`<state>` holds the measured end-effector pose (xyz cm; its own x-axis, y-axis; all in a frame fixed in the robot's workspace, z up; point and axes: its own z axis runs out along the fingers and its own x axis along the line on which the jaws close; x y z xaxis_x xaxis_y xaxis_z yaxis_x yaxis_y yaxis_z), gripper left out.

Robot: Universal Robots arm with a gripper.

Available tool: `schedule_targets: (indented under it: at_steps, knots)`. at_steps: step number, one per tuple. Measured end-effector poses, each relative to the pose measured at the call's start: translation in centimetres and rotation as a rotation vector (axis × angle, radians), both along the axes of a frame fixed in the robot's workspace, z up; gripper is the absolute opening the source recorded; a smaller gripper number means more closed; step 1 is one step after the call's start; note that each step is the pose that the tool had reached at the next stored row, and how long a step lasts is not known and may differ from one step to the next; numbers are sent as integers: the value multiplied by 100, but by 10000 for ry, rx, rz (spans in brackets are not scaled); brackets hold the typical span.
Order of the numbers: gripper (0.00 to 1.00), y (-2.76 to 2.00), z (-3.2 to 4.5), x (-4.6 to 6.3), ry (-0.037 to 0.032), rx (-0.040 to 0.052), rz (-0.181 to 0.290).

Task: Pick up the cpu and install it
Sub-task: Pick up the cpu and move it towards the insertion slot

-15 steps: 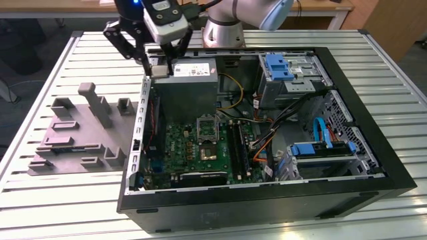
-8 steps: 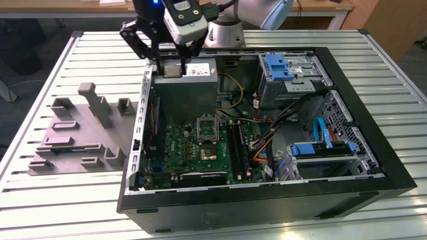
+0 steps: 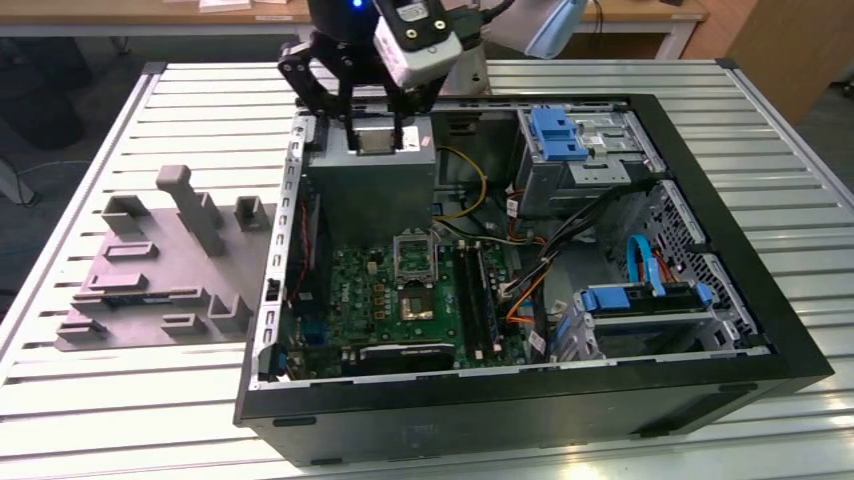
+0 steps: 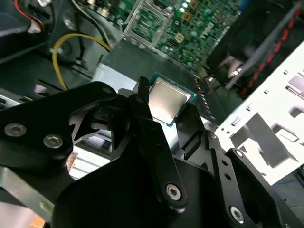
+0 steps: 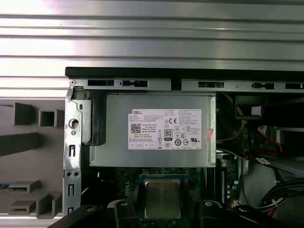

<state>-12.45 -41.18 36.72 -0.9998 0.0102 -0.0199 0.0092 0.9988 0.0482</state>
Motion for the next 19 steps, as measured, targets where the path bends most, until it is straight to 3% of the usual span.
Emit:
schedule_targets:
  at_steps: [6, 9, 15, 19]
  knots:
    - [47, 0, -2, 218, 0, -1, -1]
    - [47, -12, -2, 260, 0, 0, -1]
    - [47, -168, -18, 275, -1, 1, -2]
    - [47, -210, -31, 357, 0, 0, -2]
